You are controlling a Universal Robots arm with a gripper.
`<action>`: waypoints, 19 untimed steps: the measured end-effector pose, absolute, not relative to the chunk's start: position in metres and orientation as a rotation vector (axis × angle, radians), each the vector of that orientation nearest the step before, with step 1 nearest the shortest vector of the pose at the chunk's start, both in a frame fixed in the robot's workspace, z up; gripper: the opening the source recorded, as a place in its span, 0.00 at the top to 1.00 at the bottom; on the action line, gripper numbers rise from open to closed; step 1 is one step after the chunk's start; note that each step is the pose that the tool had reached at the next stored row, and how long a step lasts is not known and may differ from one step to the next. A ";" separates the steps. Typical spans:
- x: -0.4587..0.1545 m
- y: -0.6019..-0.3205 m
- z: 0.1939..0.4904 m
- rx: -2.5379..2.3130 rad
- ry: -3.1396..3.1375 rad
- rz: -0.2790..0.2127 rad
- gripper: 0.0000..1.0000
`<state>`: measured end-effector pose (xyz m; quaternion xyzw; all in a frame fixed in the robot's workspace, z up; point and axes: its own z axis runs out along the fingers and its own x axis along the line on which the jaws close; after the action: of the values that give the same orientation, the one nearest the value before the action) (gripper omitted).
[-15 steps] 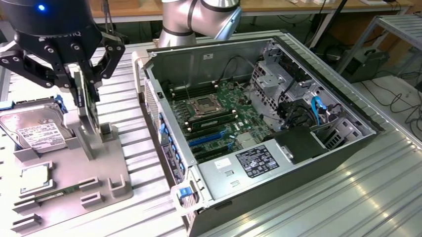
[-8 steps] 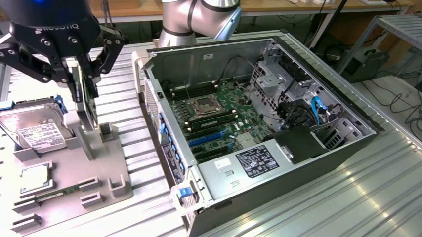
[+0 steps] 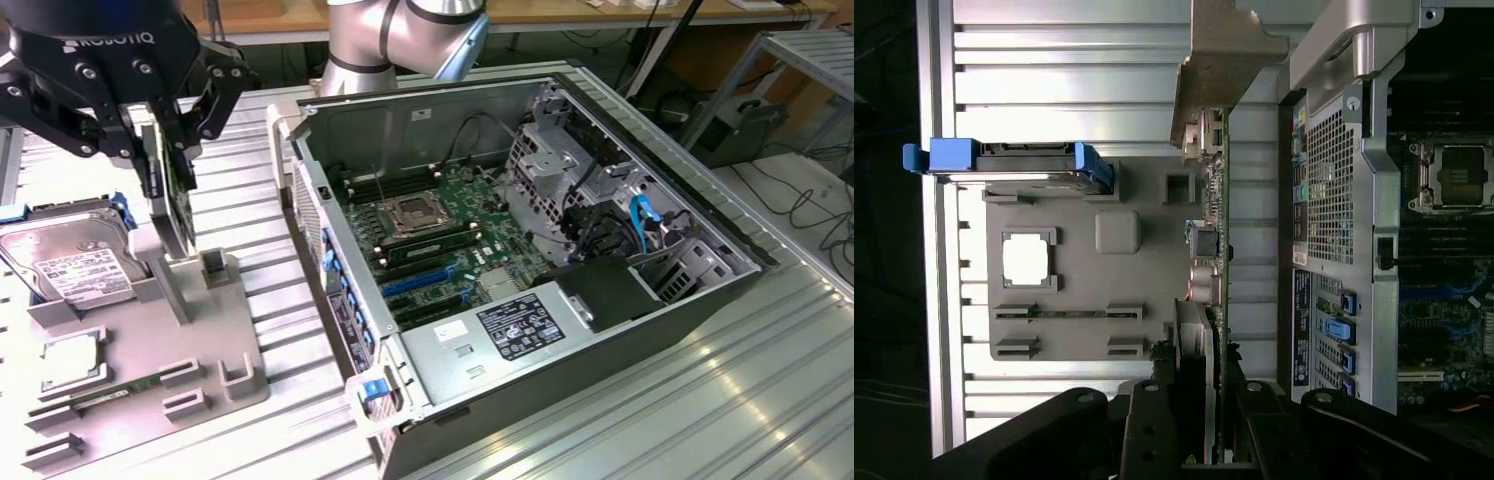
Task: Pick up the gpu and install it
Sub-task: 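Pick up the gpu and move the gpu toward the slot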
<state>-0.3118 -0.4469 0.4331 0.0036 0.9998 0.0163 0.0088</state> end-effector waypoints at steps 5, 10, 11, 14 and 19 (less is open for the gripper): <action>-0.312 -0.447 0.441 0.011 3.124 0.051 0.73; -0.312 -0.447 0.448 0.011 3.124 0.051 0.73; -0.312 -0.447 0.448 0.011 3.123 0.051 0.73; -0.312 -0.447 0.451 0.005 3.124 0.052 0.73; -0.312 -0.447 0.453 -0.001 3.124 0.053 0.73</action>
<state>-0.3117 -0.4469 0.4531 -0.0004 0.9998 0.0168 0.0088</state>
